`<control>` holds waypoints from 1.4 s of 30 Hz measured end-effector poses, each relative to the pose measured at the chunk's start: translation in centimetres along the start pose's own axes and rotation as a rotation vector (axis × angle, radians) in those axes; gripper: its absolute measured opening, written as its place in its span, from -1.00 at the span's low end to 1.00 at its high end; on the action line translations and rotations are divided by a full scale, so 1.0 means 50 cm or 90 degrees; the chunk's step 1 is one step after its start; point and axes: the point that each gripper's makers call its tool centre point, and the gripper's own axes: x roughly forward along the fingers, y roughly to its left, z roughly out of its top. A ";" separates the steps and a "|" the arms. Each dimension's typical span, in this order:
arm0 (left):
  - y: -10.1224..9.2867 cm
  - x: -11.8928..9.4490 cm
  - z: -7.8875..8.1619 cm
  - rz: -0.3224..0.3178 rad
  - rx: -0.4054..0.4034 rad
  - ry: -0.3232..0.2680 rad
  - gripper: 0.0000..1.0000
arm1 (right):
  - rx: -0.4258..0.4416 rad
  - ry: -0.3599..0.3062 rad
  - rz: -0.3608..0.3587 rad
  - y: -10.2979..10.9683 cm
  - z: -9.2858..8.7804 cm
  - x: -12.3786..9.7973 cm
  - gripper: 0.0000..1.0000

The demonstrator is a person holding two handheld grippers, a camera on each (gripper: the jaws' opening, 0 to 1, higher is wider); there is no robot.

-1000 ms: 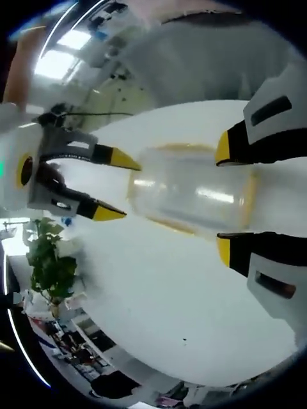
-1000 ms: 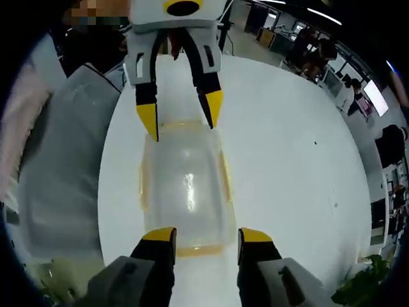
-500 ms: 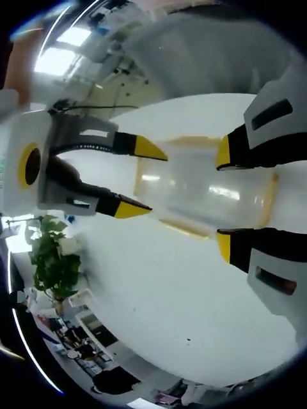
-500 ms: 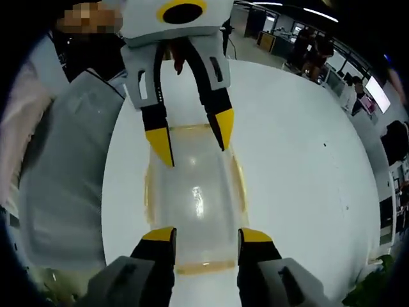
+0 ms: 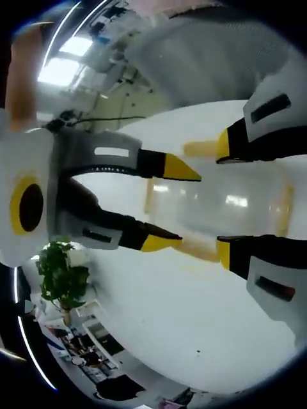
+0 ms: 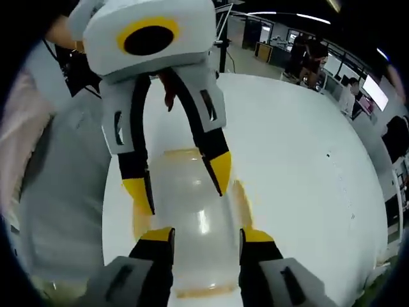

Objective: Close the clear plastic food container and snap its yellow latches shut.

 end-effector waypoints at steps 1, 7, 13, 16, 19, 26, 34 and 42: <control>-0.002 0.001 0.001 -0.004 0.000 -0.002 -0.08 | -0.002 0.001 -0.009 -0.005 0.000 0.001 -0.17; -0.022 0.007 -0.001 -0.017 0.049 0.008 0.09 | -0.006 -0.001 -0.005 -0.013 0.011 0.007 -0.05; -0.022 0.015 0.000 0.015 0.069 0.004 0.08 | 0.016 -0.002 0.012 -0.019 0.014 0.015 -0.02; -0.022 0.019 -0.002 0.029 0.083 0.003 0.09 | 0.012 -0.002 0.022 -0.017 0.018 0.017 -0.03; -0.022 0.022 -0.005 0.042 0.111 0.009 0.10 | 0.008 -0.002 0.034 -0.018 0.021 0.021 -0.03; -0.021 0.025 -0.007 0.056 0.128 0.020 0.11 | 0.039 0.004 0.082 -0.018 0.020 0.027 -0.04; -0.019 0.028 -0.009 0.077 0.123 0.021 0.08 | 0.039 0.028 0.132 -0.013 0.026 0.038 -0.03; -0.019 0.029 -0.009 0.085 0.120 0.020 0.08 | 0.049 0.083 0.191 -0.016 0.025 0.052 -0.03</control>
